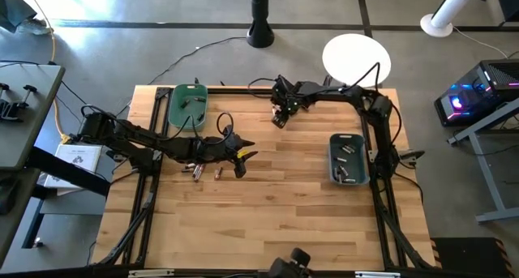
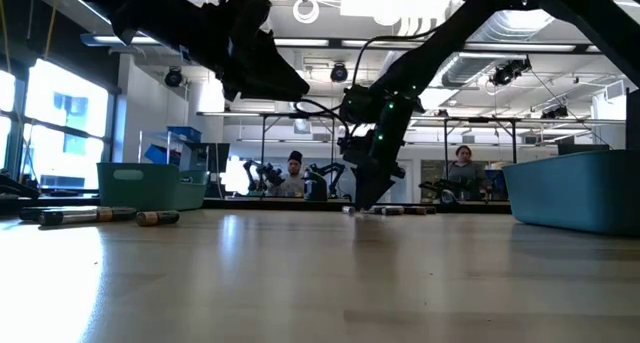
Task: Sort batteries
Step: Put the silver battery into the blue bin
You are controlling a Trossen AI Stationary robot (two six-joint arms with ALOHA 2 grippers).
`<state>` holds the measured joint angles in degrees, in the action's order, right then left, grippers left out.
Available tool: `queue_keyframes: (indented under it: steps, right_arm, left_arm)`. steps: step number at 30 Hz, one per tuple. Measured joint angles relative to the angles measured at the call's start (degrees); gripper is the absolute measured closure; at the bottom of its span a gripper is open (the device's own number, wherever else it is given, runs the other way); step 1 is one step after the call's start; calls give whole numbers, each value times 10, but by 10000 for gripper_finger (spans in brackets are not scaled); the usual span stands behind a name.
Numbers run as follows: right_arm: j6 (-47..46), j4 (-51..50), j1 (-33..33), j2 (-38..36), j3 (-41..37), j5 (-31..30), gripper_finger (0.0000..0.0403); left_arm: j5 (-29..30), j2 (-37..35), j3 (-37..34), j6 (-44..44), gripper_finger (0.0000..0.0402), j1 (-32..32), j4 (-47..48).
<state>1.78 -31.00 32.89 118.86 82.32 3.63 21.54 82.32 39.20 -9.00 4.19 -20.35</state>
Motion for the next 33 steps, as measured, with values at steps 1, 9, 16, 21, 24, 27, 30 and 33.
queue_keyframes:
  steps: [1,9,16,21,24,27,30,33]
  right_arm:
    - [-1,4,-3,0,0,0,242]
    - [-65,113,-24,2,0,-3,239]
    - [-91,173,-43,12,0,-32,185]
    - [-106,205,-50,20,0,-109,149]
    - [-107,208,-53,29,0,-107,147]
    - [-109,208,-53,44,0,-88,147]
    - [-114,221,-56,55,3,-73,147]
    - [-111,225,-62,58,2,-84,147]
  left_arm:
    - [0,0,0,-1,248,0,0]
    - [0,0,0,-5,248,0,-1]
    - [0,0,0,-13,248,0,-1]
    - [0,0,0,-13,248,0,-3]
    - [0,0,0,-14,248,0,-3]
    - [0,0,0,-14,248,0,-4]
    - [0,0,0,-14,248,0,-6]
    - [0,0,0,-14,248,0,-5]
